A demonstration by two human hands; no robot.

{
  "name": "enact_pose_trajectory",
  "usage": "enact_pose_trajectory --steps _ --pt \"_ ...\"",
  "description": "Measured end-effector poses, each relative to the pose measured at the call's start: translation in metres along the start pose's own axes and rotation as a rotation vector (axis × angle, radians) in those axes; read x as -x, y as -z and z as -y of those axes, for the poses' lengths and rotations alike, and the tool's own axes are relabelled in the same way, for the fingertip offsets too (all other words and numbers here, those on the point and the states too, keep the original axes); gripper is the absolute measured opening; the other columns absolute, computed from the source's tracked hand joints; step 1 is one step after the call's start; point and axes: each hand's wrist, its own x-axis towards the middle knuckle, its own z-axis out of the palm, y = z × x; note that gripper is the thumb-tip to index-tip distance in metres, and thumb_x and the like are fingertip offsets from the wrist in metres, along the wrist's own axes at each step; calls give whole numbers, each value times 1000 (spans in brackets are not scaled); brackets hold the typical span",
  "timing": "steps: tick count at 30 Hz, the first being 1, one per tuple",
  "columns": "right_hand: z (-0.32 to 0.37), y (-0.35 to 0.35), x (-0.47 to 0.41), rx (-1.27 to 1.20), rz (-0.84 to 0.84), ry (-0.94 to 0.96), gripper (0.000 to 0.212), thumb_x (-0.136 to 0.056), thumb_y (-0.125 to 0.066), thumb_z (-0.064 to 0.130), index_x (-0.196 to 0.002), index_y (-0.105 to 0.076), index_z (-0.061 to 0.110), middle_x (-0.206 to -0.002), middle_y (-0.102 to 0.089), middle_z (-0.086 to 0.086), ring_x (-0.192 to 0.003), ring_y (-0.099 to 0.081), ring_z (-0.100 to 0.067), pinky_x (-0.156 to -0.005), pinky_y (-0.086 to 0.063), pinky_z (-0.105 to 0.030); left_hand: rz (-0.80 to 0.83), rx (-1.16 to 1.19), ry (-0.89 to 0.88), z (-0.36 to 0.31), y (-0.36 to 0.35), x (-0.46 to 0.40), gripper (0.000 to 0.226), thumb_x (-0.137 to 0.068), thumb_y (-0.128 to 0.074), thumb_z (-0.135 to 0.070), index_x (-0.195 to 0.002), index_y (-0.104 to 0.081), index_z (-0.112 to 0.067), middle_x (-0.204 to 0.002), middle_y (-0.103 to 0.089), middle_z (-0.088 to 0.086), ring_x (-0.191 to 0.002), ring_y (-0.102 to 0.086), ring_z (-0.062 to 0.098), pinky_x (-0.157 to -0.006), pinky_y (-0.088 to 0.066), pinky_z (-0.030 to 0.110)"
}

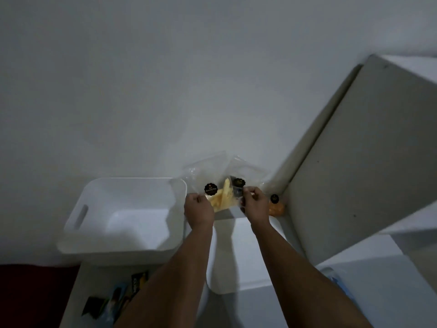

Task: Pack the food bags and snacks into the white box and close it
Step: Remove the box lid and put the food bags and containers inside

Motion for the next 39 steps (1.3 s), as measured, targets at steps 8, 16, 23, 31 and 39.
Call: enact_pose_trajectory --steps 8,16,23,31,39 --pt "75 -12 82 39 -91 115 20 -94 -68 22 -76 -73 28 -79 -74 4 -77 -69 -15 -79 -63 -44 -15 1 -236 -47 130 19 12 -97 -52 -14 -93 -64 -15 -104 -71 9 -97 -65 32 -81 -49 35" --pt "89 -83 155 11 5 48 10 -94 -66 12 -88 -74 10 -91 -74 -15 -81 -69 -26 -63 -62 -36 -72 -152 -244 -32 256 -12 22 -101 -47 -19 -106 -64 -6 -106 -68 14 -101 -63 36 -77 -42 34" --pt "76 -149 157 130 84 -42 19 -95 -57 11 -81 -67 19 -86 -67 -5 -70 -64 -19 -69 -63 -54 -135 -157 -181 -5 286 -53 14 -99 -51 -17 -102 -62 -9 -108 -69 14 -101 -63 38 -84 -50 41" --pt "22 -220 102 272 98 -181 20 -101 -47 19 -102 -64 8 -92 -63 -7 -78 -65 -25 -70 -64 -52 -117 -126 -62 34 250 -118 30 -96 -46 -2 -76 -48 -25 -97 -66 15 -99 -64 38 -84 -47 42" --pt "-58 -273 38 461 176 -285 12 -91 -55 17 -83 -54 26 -101 -67 -11 -94 -68 -35 -77 -62 -54 -125 -215 75 61 198 -190 13 -95 -49 -2 -93 -58 -11 -104 -67 13 -100 -63 34 -82 -51 38"
